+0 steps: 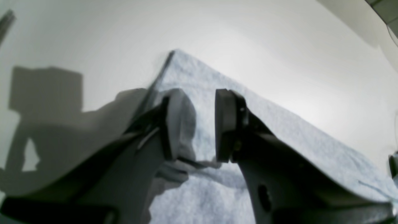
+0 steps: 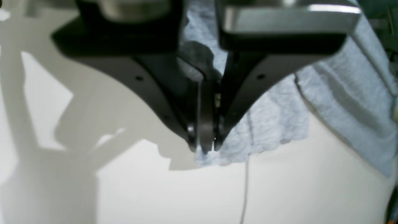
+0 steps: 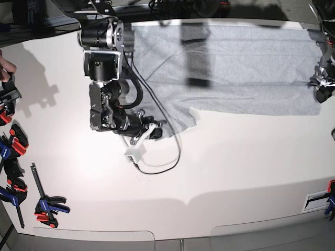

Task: Fold the T-shirt properly
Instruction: 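Release the hem and sweep the right gripper across the folded shirt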

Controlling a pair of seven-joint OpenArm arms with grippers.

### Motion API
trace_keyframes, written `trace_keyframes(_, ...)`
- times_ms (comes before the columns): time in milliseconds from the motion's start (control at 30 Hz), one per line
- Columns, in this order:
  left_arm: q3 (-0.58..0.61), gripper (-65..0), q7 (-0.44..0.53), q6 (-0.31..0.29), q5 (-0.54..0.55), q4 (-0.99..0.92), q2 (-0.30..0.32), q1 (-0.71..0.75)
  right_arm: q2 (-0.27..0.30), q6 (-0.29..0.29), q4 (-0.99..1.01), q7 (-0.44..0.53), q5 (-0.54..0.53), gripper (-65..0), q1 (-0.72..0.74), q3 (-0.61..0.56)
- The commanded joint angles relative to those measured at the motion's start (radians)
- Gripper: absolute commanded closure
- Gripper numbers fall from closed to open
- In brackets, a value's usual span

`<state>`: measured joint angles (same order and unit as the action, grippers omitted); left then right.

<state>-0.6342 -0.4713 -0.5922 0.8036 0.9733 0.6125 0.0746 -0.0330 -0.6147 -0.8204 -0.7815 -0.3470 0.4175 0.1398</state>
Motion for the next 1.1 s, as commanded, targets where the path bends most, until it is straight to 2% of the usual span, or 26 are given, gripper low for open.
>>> trace_keyframes(0, -0.006, -17.2, 0.027, -0.011, 0.007, 0.016, 0.030, -0.008, -0.003, -0.047, -0.021, -0.027, -0.030, 0.0, 0.014, -0.003)
trace_keyframes(67, -0.006, -17.2, 0.027, -0.011, 0.006, 0.016, 0.028, -0.008, -0.006, -0.081, -0.060, -0.059, -0.083, 0.0, 0.011, -0.003)
trace_keyframes(167, -0.006, -17.2, 0.027, -0.011, -0.002, 0.016, 0.029, -0.008, -0.032, -0.083, -0.145, -0.113, -0.079, 0.0, 0.011, -0.003)
trace_keyframes(267, -0.006, -17.2, 0.027, -0.011, -0.021, 0.016, 0.028, -0.008, -0.061, -0.083, -0.251, -0.217, -0.097, 0.0, 0.002, -0.003)
trace_keyframes(533, -0.006, -17.2, 0.031, -0.011, -0.021, 0.016, 0.028, -0.008, -0.112, -0.083, -0.601, -0.402, -0.391, 0.0, -0.175, -0.004)
trace_keyframes(833, -0.006, -17.2, 0.031, -0.011, -0.020, 0.016, 0.028, -0.008, -0.114, -0.083, -0.768, -0.449, -0.555, 0.0, -0.431, -0.004)
trace_keyframes(967, -0.006, -17.2, 0.031, -0.011, -0.020, 0.016, 0.028, -0.008, -0.114, -0.083, -0.773, -0.474, -0.634, 0.0, -0.497, -0.005)
trace_keyframes(1067, -0.006, -17.2, 0.039, -0.011, -0.020, 0.016, 0.028, -0.008, -0.114, -0.083, -0.773, -0.481, -0.652, 0.0, -0.521, -0.030)
